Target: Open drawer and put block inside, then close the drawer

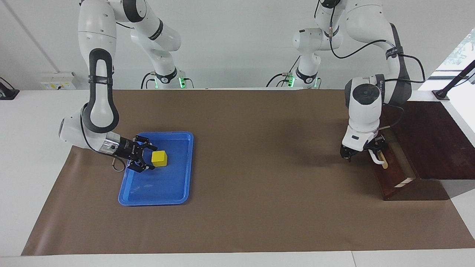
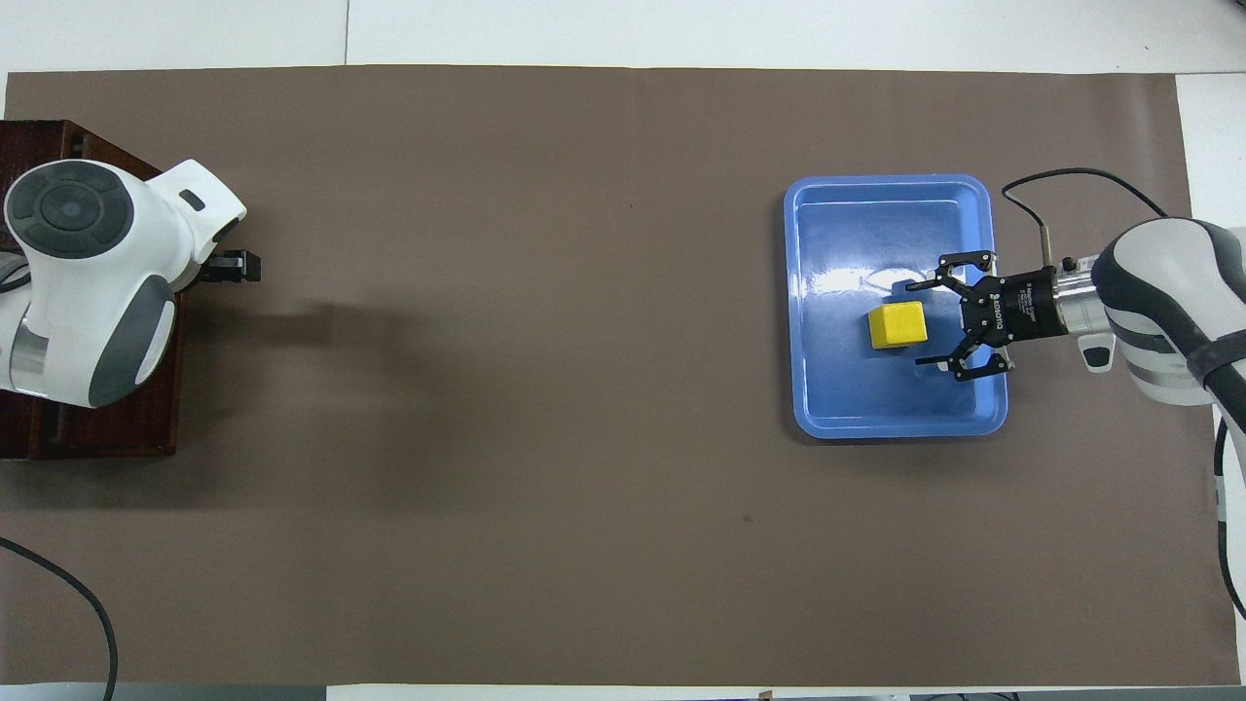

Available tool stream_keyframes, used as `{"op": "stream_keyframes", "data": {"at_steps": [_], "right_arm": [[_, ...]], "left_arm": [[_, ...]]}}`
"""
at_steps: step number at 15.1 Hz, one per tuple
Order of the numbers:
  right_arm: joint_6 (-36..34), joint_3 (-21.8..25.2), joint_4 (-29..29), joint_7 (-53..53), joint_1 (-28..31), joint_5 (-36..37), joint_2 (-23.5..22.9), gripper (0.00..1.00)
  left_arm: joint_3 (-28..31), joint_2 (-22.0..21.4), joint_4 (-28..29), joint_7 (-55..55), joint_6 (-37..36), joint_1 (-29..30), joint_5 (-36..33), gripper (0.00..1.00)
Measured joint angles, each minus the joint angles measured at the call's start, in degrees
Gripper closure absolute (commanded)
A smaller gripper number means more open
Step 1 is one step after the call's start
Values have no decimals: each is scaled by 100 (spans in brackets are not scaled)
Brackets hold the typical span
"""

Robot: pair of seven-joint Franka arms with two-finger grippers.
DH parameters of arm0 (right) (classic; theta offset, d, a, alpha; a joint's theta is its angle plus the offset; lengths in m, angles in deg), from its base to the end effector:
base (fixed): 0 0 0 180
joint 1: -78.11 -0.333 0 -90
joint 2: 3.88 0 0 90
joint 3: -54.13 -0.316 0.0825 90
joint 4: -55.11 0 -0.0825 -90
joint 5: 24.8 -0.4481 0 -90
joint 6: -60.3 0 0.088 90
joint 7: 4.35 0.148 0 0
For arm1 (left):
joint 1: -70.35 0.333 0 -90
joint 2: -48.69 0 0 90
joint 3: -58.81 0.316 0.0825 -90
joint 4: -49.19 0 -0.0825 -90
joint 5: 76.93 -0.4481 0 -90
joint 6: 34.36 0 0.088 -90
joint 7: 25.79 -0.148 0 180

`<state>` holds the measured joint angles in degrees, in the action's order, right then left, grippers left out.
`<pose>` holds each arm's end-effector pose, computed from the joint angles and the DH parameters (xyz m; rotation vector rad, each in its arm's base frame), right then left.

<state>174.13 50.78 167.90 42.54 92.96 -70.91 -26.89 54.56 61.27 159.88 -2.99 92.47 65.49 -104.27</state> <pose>0.6217 -0.0524 0.1811 -1.8279 1.7141 0.7288 0.6667 -0.0755 0.3104 -2.7901 0.0501 -0.2308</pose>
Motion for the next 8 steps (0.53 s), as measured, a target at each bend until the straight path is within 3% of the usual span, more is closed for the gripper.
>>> {"op": "stream_keyframes", "data": {"at_steps": [8], "right_arm": [[2,0,7,0,0,-1,10,4]], "left_arm": [[4,1,-17,604,3,-588,314,0]]}}
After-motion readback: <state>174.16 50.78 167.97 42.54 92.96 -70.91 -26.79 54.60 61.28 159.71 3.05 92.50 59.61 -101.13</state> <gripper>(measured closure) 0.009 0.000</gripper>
